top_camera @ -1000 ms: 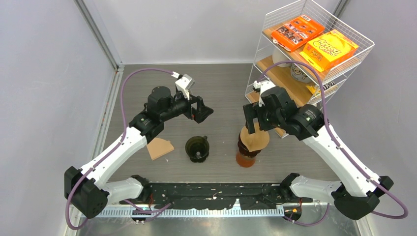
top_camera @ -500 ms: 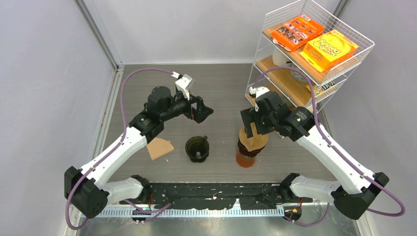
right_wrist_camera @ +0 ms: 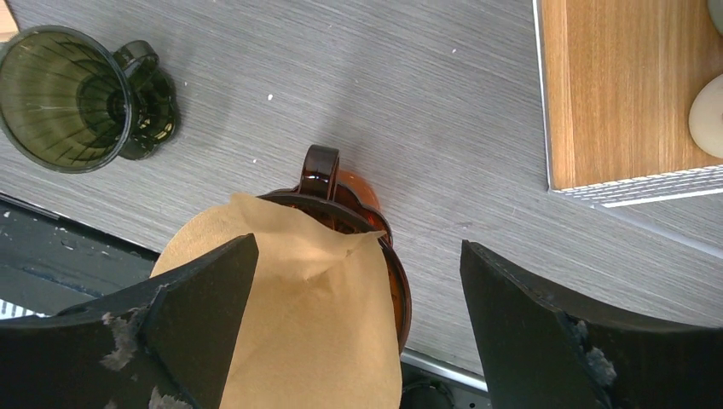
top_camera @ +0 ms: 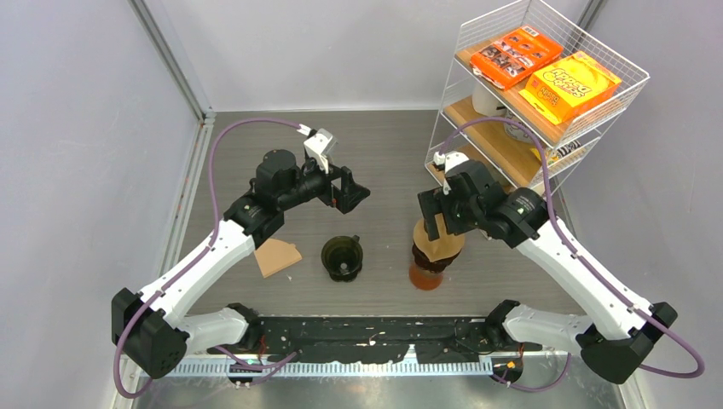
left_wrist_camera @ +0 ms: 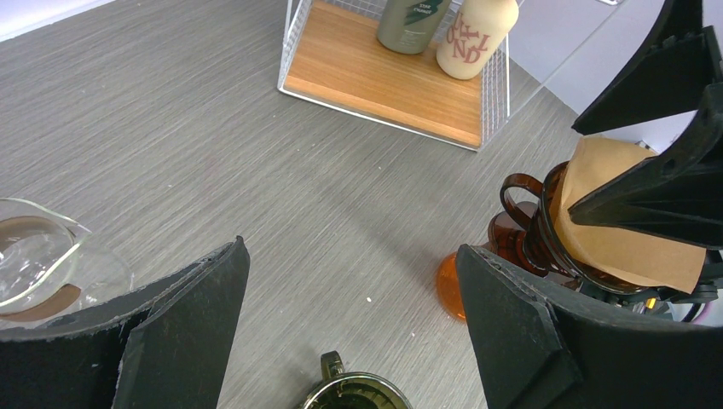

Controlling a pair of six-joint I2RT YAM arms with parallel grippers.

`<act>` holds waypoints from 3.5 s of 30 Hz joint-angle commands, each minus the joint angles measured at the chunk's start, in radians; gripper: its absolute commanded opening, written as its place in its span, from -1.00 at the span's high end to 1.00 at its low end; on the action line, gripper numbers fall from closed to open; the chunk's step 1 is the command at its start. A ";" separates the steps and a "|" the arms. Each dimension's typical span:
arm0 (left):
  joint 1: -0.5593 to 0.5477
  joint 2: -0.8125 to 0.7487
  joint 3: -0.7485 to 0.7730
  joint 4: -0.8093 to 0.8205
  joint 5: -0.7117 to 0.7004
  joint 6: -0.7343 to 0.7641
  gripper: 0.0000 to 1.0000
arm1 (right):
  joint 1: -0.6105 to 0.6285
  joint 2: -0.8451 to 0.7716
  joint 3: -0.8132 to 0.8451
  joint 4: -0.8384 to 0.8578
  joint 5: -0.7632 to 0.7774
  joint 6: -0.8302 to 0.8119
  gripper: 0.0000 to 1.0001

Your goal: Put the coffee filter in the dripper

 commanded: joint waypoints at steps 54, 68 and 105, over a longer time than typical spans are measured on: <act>0.037 -0.016 -0.247 -0.333 -0.091 -0.351 -0.40 | 0.002 0.084 -0.046 0.761 0.051 -0.241 -0.91; -0.002 0.081 -0.210 -0.392 -0.096 -0.318 0.78 | -0.006 0.160 -0.062 0.796 0.102 -0.202 -0.91; 0.212 0.189 0.529 -0.623 -0.359 -0.277 1.00 | -0.166 0.392 0.032 0.572 -0.113 -0.082 -0.91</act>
